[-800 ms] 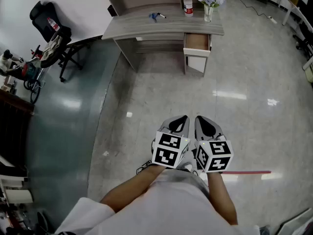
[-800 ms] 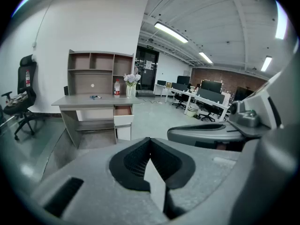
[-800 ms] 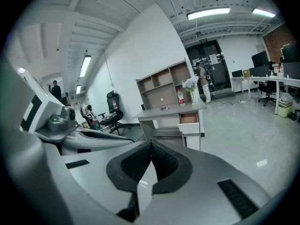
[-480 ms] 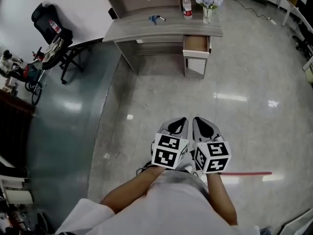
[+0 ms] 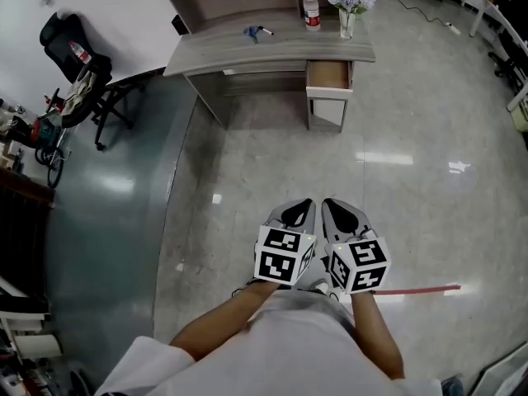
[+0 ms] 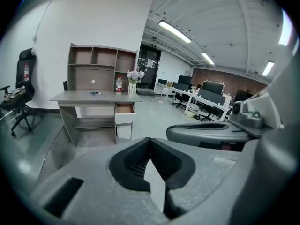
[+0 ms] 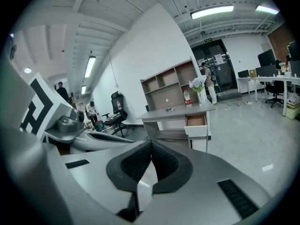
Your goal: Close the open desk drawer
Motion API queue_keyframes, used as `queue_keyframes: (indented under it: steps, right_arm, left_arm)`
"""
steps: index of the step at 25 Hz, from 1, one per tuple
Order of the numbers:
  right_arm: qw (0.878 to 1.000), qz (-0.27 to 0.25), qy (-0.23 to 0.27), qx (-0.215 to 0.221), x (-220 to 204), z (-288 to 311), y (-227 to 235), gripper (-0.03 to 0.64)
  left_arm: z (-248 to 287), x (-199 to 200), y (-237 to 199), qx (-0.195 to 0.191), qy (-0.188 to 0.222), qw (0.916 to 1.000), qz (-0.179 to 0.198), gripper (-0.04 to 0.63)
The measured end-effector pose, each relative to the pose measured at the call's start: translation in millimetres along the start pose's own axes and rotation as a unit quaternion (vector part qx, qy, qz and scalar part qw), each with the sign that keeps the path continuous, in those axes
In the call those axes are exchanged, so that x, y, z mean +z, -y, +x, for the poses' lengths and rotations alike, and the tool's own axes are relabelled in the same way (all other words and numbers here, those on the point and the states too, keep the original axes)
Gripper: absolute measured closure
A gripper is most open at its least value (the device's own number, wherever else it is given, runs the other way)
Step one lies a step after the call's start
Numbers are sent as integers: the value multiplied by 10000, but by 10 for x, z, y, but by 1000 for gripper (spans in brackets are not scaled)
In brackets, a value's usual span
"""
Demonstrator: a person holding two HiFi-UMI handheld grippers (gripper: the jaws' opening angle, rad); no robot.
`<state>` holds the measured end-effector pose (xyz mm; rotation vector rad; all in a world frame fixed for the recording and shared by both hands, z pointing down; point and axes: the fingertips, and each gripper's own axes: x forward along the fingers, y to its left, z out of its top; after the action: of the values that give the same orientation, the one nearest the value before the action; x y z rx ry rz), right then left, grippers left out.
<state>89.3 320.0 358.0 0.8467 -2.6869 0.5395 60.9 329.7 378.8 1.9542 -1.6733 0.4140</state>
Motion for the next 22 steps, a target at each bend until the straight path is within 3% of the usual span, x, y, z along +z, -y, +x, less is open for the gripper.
queue_keyframes:
  steps: [5, 15, 22]
  right_arm:
    - [9998, -133, 59, -117, 179, 450, 7, 615]
    - [9989, 376, 101, -260, 513, 1333, -47, 615]
    - [9967, 408, 152, -681, 688, 1737, -66, 615]
  left_arm:
    - [215, 212, -405, -174, 10, 9998, 81, 592]
    - [593, 696, -1228, -599, 47, 9980, 211, 592]
    - [734, 882, -1611, -904, 44, 9954, 321, 592]
